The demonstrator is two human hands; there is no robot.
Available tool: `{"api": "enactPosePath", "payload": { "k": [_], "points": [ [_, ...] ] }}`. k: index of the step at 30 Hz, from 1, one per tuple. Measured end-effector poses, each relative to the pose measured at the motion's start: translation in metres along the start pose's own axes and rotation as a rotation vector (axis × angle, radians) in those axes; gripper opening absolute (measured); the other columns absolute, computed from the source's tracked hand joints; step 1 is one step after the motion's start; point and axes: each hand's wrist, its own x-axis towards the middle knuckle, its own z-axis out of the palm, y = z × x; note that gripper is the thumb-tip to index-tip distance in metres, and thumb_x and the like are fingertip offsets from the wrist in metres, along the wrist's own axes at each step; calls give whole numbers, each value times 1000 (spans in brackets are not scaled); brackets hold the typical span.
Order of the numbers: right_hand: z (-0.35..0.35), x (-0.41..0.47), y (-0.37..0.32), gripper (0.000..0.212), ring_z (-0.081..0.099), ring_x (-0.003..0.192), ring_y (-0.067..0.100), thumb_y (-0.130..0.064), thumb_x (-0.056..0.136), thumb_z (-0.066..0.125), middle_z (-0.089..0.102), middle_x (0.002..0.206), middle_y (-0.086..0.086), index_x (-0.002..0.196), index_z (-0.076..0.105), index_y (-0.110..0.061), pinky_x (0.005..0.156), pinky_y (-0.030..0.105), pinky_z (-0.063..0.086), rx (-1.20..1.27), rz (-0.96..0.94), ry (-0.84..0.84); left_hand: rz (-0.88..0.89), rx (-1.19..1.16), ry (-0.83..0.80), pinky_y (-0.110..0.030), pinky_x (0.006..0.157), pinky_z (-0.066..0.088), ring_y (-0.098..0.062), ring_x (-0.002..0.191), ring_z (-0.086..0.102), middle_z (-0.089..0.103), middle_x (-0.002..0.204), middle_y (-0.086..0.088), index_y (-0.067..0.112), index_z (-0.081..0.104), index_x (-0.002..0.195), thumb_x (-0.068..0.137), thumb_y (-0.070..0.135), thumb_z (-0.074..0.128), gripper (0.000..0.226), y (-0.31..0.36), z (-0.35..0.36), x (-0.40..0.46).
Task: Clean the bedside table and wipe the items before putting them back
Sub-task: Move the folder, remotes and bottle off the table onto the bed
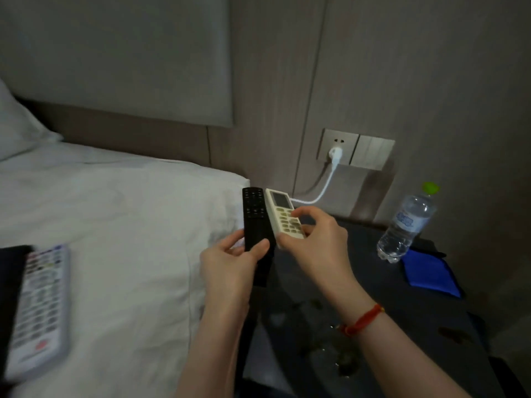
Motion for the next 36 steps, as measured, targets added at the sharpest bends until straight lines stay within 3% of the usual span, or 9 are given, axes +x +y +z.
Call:
{"api": "enactPosePath", "payload": {
  "k": [3, 5, 9, 13, 17, 22, 26, 32, 36],
  "points": [
    [19, -16, -33, 34, 66, 91, 12, -26, 69, 74, 71, 98, -1, 99, 58, -33, 77, 25, 53, 5, -53, -61, 77, 23, 78, -10, 45, 49, 1, 46, 64, 70, 61, 3, 4, 65, 112, 73, -5, 72, 41, 23, -35, -9],
    [33, -26, -50, 33, 65, 92, 11, -28, 70, 74, 69, 99, -1, 99, 58, -31, 78, 26, 53, 18, -81, -109, 127, 64, 142, -9, 50, 51, 2, 48, 64, 71, 67, -2, 5, 66, 111, 72, -3, 73, 40, 33, -56, -13],
    [67, -47, -80, 30, 66, 90, 11, -28, 72, 75, 70, 101, 2, 96, 56, -28, 65, 13, 51, 69, -121, -225, 147, 129, 278, -28, 73, 55, -13, 64, 68, 70, 73, -10, 8, 68, 109, 71, 2, 75, 39, 48, -103, -14],
    [103, -61, -99, 31, 65, 94, 19, -28, 74, 73, 69, 102, 6, 99, 55, -24, 82, 36, 54, 62, -111, -324, 122, 180, 381, -38, 81, 54, -21, 70, 67, 68, 74, -15, 4, 65, 112, 70, 3, 76, 44, 52, -140, -7],
    [130, -66, -108, 33, 64, 93, 23, -28, 73, 72, 69, 101, 7, 100, 56, -20, 82, 39, 52, 21, -136, -359, 93, 249, 467, -44, 85, 54, -25, 79, 69, 71, 85, -21, 4, 62, 119, 68, 6, 79, 53, 51, -164, 1],
    [156, -68, -112, 34, 61, 95, 22, -28, 72, 70, 63, 105, 5, 101, 52, -22, 78, 33, 52, -31, -120, -384, 88, 358, 527, -41, 84, 55, -29, 85, 68, 72, 95, -18, 9, 66, 115, 70, 14, 78, 47, 48, -181, 6],
    [171, -68, -114, 33, 60, 95, 26, -24, 73, 67, 61, 108, 8, 102, 51, -21, 77, 32, 49, -60, -122, -405, 90, 487, 574, -27, 76, 43, -32, 98, 63, 70, 103, -19, 6, 67, 113, 75, 16, 74, 40, 46, -188, 12],
    [185, -71, -113, 33, 59, 99, 27, -19, 80, 63, 60, 111, 10, 108, 47, -15, 68, 25, 39, -149, -152, -425, 77, 607, 522, -37, 89, 50, -29, 104, 63, 68, 111, -17, 3, 63, 120, 80, 22, 70, 45, 39, -195, 18],
    [190, -72, -115, 35, 58, 102, 31, -14, 85, 59, 59, 114, 16, 116, 44, -9, 77, 34, 47, -169, -186, -452, 109, 635, 489, -32, 90, 46, -27, 107, 61, 66, 115, -18, 2, 59, 123, 84, 22, 66, 45, 38, -195, 20]
  ]
}}
